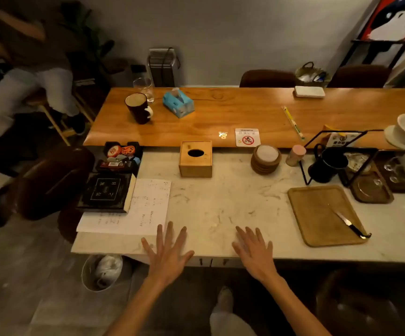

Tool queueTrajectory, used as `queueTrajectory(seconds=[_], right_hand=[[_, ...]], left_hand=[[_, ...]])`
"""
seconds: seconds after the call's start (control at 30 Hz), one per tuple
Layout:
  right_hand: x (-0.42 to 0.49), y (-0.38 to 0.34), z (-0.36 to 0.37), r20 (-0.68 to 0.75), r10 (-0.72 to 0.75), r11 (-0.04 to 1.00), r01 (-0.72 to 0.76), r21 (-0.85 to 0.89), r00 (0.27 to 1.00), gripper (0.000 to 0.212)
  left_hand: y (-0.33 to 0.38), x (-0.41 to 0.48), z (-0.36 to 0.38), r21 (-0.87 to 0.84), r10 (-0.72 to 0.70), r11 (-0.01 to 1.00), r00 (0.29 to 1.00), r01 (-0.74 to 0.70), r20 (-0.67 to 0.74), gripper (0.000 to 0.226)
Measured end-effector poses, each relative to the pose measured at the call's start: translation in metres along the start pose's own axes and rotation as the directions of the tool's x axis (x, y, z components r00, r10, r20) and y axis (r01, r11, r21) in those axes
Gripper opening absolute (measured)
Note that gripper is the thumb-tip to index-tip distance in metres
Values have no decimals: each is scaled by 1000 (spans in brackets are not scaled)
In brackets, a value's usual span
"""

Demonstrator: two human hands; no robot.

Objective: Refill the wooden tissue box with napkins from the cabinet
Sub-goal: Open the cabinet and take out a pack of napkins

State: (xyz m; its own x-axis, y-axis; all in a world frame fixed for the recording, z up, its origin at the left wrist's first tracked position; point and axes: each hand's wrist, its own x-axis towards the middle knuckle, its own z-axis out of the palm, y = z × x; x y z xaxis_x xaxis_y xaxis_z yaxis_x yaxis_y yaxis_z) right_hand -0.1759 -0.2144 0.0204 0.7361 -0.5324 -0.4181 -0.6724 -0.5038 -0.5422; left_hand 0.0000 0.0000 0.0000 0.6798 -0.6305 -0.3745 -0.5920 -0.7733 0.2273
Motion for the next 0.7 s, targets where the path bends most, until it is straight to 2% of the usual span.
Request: queueTrajectory(seconds=[0.07,0.1,0.13,0.23,0.7], right_hand=[[7,2,24,-7,27,948,-28,-318,1000,73],[9,6,35,-25,37,916,-45,-399,999,74],[9,6,39,-29,70,919,-76,-387,997,74],[13,18,50,-75,40,885,-71,-460,996,74],[17,22,53,-124,7,877,-65,-477,992,82]], left_hand=[[-10,6,13,66,6,998,1000,-6,-6,72],[-16,10,24,99,2,995,1000,-1,-10,74],[-19,11,25,133,-21,991,1000,18,18,75],[-24,11,38,174,48,984,994,-31,-97,76],[-21,13,38,180,65,983,986,-36,-157,75]])
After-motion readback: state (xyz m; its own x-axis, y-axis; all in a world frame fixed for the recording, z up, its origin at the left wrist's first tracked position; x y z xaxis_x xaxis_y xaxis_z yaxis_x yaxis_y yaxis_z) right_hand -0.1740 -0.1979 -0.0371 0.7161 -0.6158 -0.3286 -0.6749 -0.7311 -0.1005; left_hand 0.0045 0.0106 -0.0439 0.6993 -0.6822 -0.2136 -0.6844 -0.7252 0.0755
